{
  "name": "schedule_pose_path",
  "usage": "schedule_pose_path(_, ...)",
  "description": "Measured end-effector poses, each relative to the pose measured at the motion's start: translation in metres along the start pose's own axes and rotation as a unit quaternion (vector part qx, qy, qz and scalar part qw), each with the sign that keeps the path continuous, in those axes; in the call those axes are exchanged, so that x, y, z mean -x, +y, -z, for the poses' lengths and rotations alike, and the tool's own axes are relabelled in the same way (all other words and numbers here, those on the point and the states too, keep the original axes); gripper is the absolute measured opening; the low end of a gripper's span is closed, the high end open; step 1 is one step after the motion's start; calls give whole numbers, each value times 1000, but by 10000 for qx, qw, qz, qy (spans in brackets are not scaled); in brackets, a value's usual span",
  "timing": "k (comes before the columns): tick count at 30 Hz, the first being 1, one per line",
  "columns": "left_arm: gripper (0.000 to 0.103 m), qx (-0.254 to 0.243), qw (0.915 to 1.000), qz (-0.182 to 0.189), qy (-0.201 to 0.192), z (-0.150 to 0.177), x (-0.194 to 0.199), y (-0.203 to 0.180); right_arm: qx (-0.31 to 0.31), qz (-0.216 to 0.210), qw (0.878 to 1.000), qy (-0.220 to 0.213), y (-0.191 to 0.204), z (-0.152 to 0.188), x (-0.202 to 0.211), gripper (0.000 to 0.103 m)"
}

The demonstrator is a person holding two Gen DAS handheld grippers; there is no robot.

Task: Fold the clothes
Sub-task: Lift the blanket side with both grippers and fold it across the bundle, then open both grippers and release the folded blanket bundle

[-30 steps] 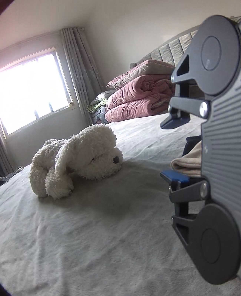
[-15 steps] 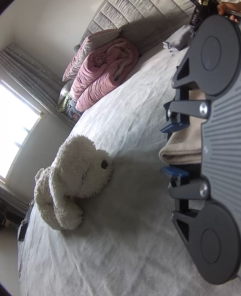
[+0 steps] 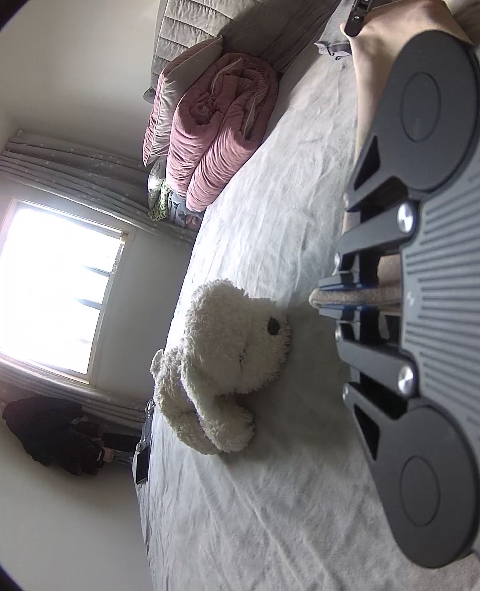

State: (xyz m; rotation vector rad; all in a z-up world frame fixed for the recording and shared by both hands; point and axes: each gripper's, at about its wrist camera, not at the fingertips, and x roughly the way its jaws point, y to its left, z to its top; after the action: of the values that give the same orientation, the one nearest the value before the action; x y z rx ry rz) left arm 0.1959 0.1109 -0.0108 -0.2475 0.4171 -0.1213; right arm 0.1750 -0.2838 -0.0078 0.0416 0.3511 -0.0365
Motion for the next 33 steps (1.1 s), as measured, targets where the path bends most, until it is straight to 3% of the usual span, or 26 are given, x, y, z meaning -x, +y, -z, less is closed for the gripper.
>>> schedule_pose_path(6,7,-206,9983,-438,328,4,-32,-10,134,263,9990,341,9,2,-35,13)
schedule_pose_path(10,8,-326,9953,-655,628,19,-48,-9,337,440,9938,959,13,20,-65,13)
schedule_pose_path(15,20,-325,9943,-768,671,13,-43,-11,675,634,9902,1047,25,18,-64,14)
schedule_pose_path(17,34,-269,9947,-816,567,8,-33,-13,668,620,9909,991,26,14,-57,24)
schedule_pose_path(20,42,-241,9963,-749,337,-3,-16,-19,410,655,9947,671,26,2,-38,39)
schedule_pose_path(25,47,-467,9984,-261,175,-11,-5,-55,237,16,9985,490,56,-7,-19,39)
schedule_pose_path(29,47,-671,9968,141,419,-2,-20,-86,355,-654,9948,702,100,0,-19,39)
schedule_pose_path(33,47,-837,9931,259,781,15,-42,-101,621,-911,9889,993,134,12,-31,39)
